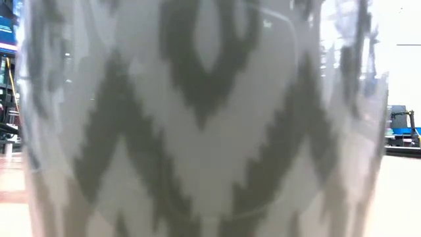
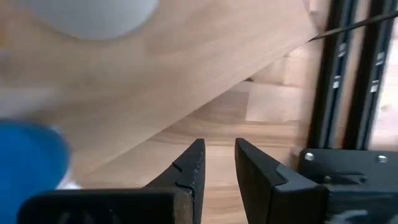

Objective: Place coffee mugs
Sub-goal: Put the blue patterned mug on the shelf

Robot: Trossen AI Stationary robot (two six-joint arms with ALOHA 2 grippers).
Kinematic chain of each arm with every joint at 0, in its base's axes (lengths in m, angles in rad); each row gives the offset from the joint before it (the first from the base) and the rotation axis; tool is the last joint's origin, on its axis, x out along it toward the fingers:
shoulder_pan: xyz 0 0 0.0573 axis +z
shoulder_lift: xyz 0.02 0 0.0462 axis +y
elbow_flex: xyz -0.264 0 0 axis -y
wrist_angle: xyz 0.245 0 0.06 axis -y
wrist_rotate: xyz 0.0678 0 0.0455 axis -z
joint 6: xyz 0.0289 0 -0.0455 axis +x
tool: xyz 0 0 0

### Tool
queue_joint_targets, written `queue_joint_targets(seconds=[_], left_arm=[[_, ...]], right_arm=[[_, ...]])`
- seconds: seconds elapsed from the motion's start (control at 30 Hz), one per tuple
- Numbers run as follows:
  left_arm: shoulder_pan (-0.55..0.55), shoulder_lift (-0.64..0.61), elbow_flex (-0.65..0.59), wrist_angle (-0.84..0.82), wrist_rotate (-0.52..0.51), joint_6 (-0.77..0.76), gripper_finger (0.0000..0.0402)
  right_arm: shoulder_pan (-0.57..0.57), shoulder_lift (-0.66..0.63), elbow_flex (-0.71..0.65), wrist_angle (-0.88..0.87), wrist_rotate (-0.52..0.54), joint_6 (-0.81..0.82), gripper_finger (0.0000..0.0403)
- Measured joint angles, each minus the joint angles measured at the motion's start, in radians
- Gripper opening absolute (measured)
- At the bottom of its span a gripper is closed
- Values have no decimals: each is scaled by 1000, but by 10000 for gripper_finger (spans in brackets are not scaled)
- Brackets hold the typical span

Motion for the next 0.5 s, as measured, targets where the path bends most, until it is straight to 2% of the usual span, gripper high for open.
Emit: queue_joint_targets(seconds=[0.2,0.5], left_arm=[[0,0,0,0,0,0,122],[0,0,0,-1,0,0,122]], right_arm=[[73,-5,189,-113,55,-2,45],[306,-6,443,-62,22,-72,34]])
